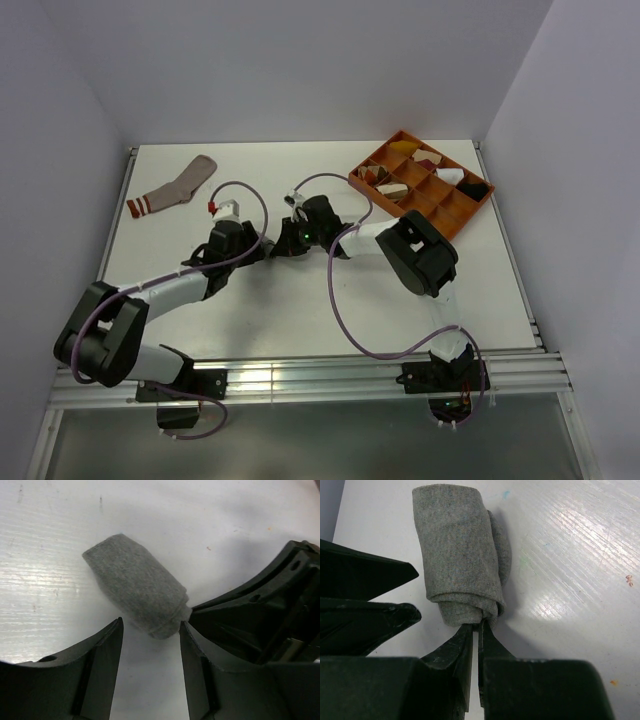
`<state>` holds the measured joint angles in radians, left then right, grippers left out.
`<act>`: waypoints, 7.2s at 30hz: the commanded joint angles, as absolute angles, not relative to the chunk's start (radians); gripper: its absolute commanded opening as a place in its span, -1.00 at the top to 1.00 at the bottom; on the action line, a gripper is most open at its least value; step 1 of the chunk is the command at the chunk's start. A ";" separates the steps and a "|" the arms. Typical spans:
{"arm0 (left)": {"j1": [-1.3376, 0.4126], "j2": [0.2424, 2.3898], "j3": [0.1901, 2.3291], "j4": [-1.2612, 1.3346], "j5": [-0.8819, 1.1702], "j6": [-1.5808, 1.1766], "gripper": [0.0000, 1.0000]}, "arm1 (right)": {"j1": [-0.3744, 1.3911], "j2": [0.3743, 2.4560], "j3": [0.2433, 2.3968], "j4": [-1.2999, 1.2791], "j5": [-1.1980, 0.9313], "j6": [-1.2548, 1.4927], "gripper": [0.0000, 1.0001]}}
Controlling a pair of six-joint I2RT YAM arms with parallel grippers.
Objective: Roll the socks
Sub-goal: Roll the sock at the center of the board, then pick up the sock at the center of the board.
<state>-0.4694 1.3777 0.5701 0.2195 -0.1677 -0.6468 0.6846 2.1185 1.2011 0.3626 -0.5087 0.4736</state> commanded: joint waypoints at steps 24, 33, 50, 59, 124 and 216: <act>-0.517 1.482 0.627 0.250 -0.291 -0.572 0.29 | 0.710 2.118 1.267 0.301 -0.480 0.436 1.00; -0.515 1.471 0.621 0.259 -0.327 -0.583 0.40 | 0.715 2.115 1.267 0.290 -0.482 0.425 1.00; -0.514 1.470 0.615 0.287 -0.318 -0.595 0.40 | 0.716 2.118 1.275 0.290 -0.491 0.422 1.00; -0.512 1.500 0.620 0.301 -0.276 -0.586 0.99 | 0.719 2.118 1.278 0.302 -0.495 0.425 1.00; -0.236 1.488 0.574 0.242 -0.060 -1.095 -0.37 | 0.773 2.126 1.252 0.333 -0.454 0.330 1.00; -0.440 1.568 0.684 0.160 0.051 -1.083 0.49 | 0.989 2.019 1.032 0.384 0.149 0.072 -0.13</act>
<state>-0.4267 1.5867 0.6701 0.1947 -0.0444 -1.0611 0.9638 2.0071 1.0695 0.4484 0.1497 0.0372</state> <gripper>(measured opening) 0.369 0.562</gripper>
